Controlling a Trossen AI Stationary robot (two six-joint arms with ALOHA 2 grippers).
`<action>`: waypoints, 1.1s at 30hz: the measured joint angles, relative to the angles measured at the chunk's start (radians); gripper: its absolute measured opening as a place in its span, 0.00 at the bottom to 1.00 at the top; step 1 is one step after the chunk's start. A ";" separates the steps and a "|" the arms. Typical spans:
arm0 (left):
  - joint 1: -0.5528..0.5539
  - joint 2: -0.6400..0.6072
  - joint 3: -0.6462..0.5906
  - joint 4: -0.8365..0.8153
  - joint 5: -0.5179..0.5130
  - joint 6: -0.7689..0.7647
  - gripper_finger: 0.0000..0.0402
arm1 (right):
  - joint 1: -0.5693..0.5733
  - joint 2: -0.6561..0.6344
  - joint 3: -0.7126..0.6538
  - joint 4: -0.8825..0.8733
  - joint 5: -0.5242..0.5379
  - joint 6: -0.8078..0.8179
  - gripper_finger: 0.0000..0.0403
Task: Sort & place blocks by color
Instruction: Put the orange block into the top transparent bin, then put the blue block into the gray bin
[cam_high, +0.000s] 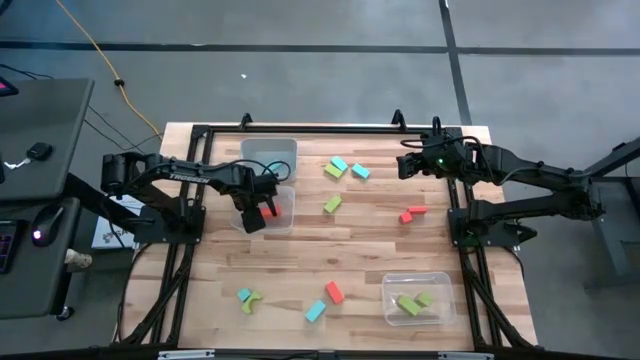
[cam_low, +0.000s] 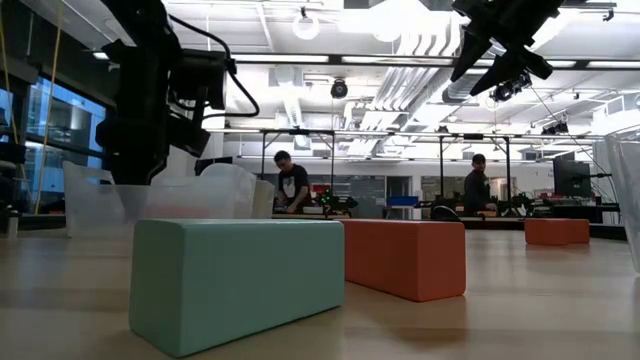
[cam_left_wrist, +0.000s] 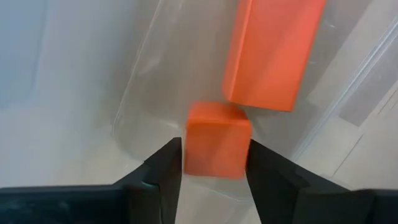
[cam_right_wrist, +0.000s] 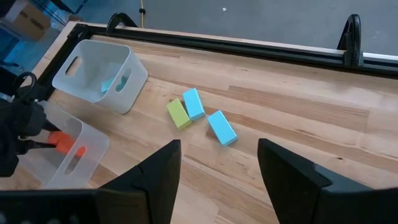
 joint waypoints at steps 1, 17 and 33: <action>0.000 0.000 0.000 0.000 0.000 0.000 0.38 | 0.000 0.000 0.000 0.000 0.000 0.000 0.51; 0.000 -0.001 0.094 -0.127 0.041 0.073 0.43 | 0.000 0.021 0.000 0.013 -0.012 -0.016 0.51; 0.007 -0.002 0.330 -0.146 -0.118 0.296 0.43 | 0.000 0.081 0.000 0.241 0.066 -0.067 0.61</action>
